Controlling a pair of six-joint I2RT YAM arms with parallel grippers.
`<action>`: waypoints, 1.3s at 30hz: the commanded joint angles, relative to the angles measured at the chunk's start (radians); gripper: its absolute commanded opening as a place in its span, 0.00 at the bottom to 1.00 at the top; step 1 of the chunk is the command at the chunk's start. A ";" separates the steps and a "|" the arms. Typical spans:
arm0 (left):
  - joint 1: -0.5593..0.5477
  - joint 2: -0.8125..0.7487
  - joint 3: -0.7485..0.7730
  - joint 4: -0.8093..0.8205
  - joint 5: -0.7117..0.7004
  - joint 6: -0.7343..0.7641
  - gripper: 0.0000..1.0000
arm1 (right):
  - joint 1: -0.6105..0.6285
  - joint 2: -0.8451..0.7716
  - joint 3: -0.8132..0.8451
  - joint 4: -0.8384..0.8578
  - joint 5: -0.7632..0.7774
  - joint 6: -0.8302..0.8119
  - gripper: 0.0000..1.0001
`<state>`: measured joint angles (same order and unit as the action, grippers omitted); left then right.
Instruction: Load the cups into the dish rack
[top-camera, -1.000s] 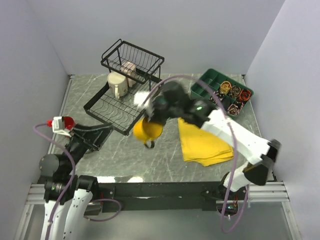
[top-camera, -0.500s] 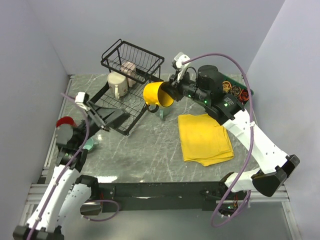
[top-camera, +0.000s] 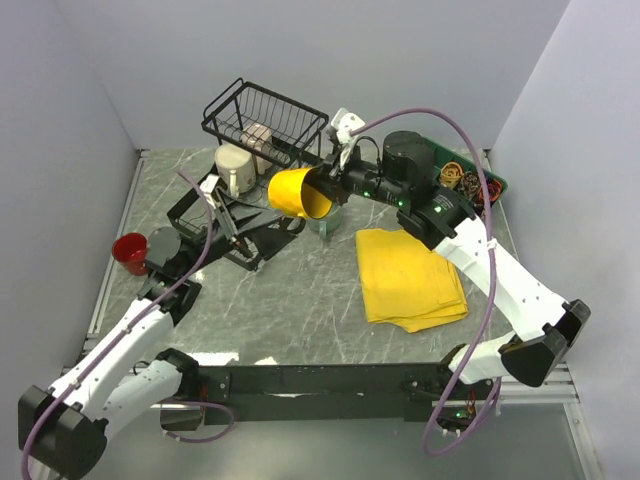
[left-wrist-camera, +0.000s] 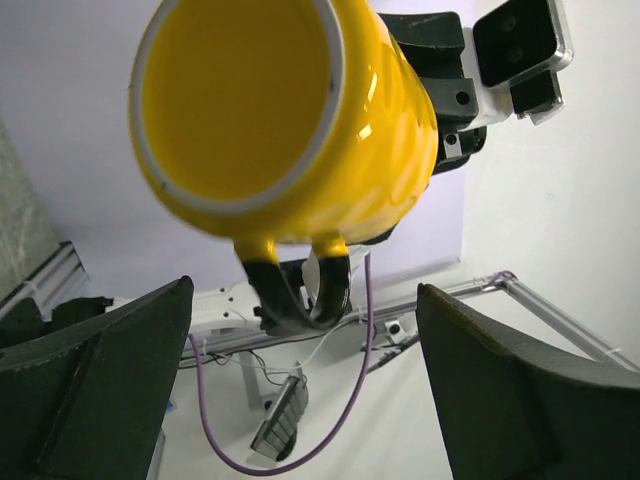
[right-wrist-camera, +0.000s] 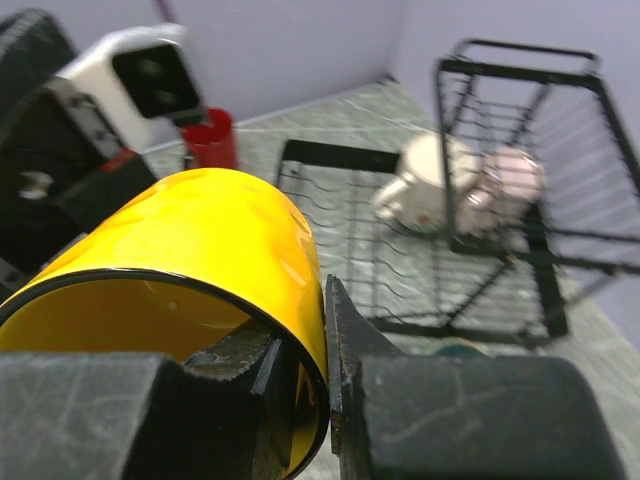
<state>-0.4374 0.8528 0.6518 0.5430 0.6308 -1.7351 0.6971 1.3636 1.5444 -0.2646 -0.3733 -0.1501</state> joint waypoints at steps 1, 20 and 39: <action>-0.047 0.038 0.062 0.135 -0.019 -0.040 0.99 | 0.002 0.023 0.046 0.182 -0.199 0.059 0.00; -0.103 0.072 0.034 0.377 -0.125 -0.236 0.70 | 0.031 0.109 0.154 0.191 -0.297 0.010 0.00; -0.113 0.032 0.088 0.255 -0.134 -0.149 0.59 | 0.035 0.095 0.115 0.189 -0.357 0.000 0.00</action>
<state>-0.5514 0.9199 0.6796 0.7483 0.5282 -1.9217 0.7174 1.5188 1.6695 -0.1116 -0.6754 -0.1478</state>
